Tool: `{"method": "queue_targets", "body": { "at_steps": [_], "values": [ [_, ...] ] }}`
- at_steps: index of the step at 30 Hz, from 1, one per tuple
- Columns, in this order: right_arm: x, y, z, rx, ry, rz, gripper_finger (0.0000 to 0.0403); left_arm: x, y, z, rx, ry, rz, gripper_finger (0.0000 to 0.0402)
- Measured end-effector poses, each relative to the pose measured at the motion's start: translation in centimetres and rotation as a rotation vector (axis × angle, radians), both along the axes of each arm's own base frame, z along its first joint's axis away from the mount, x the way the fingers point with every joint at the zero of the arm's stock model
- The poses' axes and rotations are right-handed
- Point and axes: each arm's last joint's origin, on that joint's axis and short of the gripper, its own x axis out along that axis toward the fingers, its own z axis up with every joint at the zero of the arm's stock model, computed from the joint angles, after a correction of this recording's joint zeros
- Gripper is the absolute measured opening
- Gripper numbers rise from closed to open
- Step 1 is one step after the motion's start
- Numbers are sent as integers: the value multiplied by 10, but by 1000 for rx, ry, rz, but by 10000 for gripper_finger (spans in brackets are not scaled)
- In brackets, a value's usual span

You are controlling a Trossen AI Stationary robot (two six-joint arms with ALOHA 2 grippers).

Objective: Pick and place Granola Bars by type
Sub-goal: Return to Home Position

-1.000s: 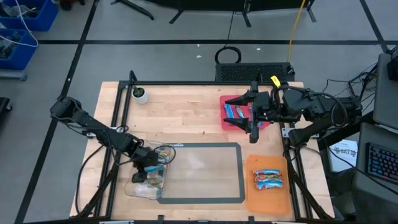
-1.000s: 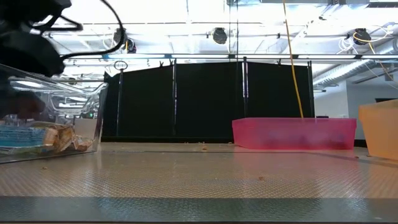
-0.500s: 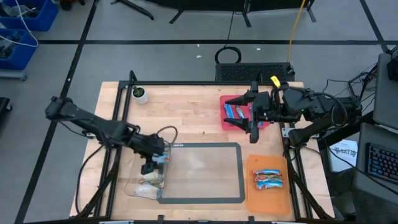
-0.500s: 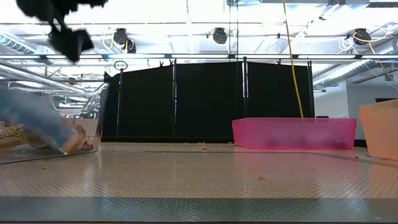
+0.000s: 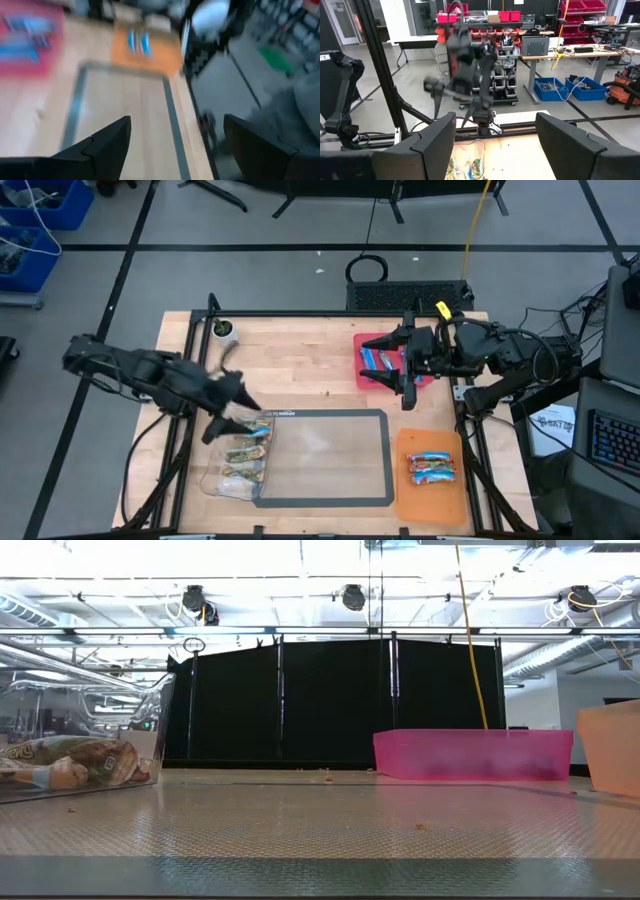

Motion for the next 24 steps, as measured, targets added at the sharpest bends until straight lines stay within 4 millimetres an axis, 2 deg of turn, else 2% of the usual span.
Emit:
{"method": "queue_targets", "body": {
  "at_steps": [5,9,14,24],
  "values": [
    [0,0,0,-1,-2,0,263,-20,10,29,69,-246,79,322],
    [0,1,0,-21,1,50,263,-39,18,43,106,-375,110,317],
    [-7,4,4,-23,-13,211,263,-59,24,51,123,-452,113,313],
    [-42,-5,11,-40,2,208,263,-86,35,56,177,-527,158,322]
  ]
}}
